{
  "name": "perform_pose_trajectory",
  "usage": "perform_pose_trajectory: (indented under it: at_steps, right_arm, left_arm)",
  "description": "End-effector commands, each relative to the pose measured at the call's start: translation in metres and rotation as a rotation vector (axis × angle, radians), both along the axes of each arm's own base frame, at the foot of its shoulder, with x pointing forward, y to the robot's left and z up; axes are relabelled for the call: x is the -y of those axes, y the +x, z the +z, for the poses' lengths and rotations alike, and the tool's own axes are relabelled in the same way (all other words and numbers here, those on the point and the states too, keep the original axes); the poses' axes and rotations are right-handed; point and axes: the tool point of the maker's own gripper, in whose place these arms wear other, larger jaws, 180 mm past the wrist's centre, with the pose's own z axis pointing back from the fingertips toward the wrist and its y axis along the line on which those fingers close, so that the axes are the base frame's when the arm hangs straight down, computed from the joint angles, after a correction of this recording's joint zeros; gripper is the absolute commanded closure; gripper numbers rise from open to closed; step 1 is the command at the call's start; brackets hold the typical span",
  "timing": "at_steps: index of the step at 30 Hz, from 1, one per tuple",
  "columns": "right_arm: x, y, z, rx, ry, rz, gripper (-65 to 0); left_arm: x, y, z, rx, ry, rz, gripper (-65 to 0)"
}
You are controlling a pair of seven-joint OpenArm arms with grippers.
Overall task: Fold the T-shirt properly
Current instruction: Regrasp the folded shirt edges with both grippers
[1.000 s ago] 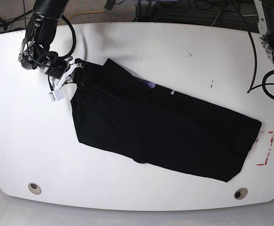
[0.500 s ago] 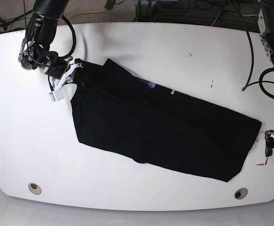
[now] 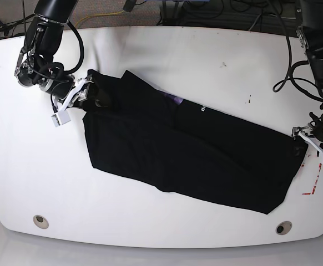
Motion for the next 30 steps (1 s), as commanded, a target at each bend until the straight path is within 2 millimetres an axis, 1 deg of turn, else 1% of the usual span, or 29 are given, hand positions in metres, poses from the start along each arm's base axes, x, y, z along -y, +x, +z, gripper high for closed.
perform_pose_trajectory:
  at_steps: [1,3,4,5,9,13,14,17,19,20,23,26,27,29,30]
  right_arm:
    - [0.000,0.008,0.027,0.095,-0.004,0.006,-39.6]
    - [0.003,0.007,0.031,0.111,-0.020,-0.001,-41.4]
    - [0.006,0.007,0.033,0.116,-0.030,-0.005,-41.9]
    - [0.013,0.007,0.031,0.111,-0.065,-0.010,-42.0]
    - [0.031,0.004,0.019,0.073,-0.202,-0.026,-41.5]
    - [0.046,-0.006,0.000,0.008,-0.321,-0.036,-41.5]
    - [0.047,-0.009,-0.003,-0.004,-0.332,-0.037,-41.5]
    - [0.048,-0.016,-0.014,-0.043,-0.352,-0.042,-41.5]
    - [0.047,-0.020,-0.021,-0.065,-0.375,-0.036,-41.5]
    - [0.044,-0.021,-0.023,-0.070,-0.373,-0.036,-41.5]
    - [0.030,-0.024,-0.031,-0.089,-0.368,-0.019,-41.5]
    - [0.028,-0.026,-0.036,-0.103,-0.384,-0.016,-41.4]
    - [0.022,-0.025,-0.038,-0.102,-0.378,-0.015,-41.4]
    - [0.017,-0.026,-0.041,-0.100,-0.383,-0.007,-40.9]
    - [0.015,-0.025,-0.042,-0.096,-0.392,-0.001,-38.7]
  left_arm:
    - [0.002,0.009,0.010,0.028,0.005,-0.022,-56.7]
    - [0.004,0.008,0.005,0.016,0.001,-0.027,-56.7]
    - [0.005,0.009,0.005,0.026,-0.005,-0.027,-56.7]
    - [0.007,0.011,0.007,0.052,-0.010,-0.029,-56.7]
    - [0.012,0.016,0.014,0.116,-0.002,-0.042,-56.7]
    - [0.003,0.018,0.015,0.129,0.046,0.007,-56.7]
    - [0.001,0.020,0.016,0.136,0.052,0.016,-56.7]
    - [-0.003,0.021,0.019,0.153,0.064,0.038,-56.7]
    - [-0.002,0.017,0.008,0.128,0.061,0.035,-56.7]
    - [0.001,0.017,0.004,0.120,0.059,0.028,-56.7]
    - [0.004,0.019,-0.002,0.120,0.058,0.016,-56.7]
    - [0.001,0.014,-0.012,0.107,0.046,0.029,-56.7]
    - [0.000,0.013,-0.014,0.109,0.042,0.034,-56.7]
    - [-0.001,0.013,-0.014,0.111,0.043,0.036,-56.7]
    - [-0.001,0.013,-0.014,0.111,0.043,0.036,-56.7]
